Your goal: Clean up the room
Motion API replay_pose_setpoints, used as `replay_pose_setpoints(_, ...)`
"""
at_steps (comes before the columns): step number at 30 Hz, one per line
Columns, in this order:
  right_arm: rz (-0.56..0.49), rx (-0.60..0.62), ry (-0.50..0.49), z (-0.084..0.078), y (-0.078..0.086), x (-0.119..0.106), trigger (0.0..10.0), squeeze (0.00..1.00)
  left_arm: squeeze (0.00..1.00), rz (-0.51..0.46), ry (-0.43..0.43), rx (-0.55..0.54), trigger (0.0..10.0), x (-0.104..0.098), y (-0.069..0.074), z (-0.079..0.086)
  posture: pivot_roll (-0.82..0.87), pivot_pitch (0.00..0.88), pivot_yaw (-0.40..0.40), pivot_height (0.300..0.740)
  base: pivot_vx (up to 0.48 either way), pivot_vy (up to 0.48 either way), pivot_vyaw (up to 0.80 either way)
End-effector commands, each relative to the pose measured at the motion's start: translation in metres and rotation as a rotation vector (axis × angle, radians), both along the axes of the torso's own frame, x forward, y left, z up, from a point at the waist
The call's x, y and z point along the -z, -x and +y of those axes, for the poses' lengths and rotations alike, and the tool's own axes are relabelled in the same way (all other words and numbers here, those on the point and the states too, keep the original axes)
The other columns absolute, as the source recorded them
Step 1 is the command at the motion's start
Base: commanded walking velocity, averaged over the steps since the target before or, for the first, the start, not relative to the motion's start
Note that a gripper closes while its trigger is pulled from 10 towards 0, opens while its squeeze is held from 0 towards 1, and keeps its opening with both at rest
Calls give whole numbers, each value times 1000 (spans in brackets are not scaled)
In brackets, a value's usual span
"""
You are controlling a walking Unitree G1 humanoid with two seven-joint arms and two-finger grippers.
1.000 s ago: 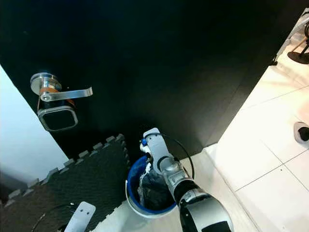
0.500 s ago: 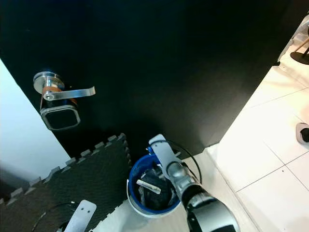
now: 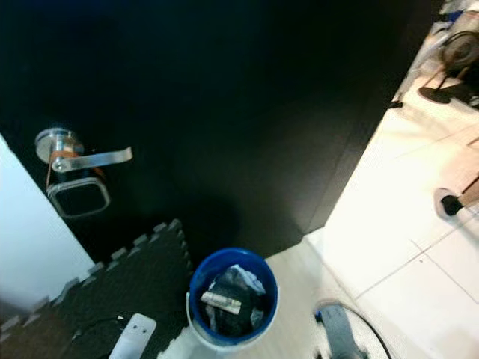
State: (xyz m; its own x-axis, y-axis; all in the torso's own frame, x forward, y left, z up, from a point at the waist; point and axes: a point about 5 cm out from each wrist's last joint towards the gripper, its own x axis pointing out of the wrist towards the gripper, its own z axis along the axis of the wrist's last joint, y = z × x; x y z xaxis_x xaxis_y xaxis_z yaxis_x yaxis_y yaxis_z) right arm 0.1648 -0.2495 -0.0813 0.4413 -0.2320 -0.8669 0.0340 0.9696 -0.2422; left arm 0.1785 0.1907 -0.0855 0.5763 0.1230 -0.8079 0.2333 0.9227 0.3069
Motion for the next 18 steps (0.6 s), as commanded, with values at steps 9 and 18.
replay_pose_setpoints(9,136,71,4,-3,42,15,10000,0,0,22,-19,40,10000,0,-2,-4,43,0,-65,740,0,0,-612)
replay_pose_setpoints(18,162,-5,34,-5,39,13,10000,0,0,45,-4,47,10000,2,1,-2,42,0,-57,740,0,0,-613)
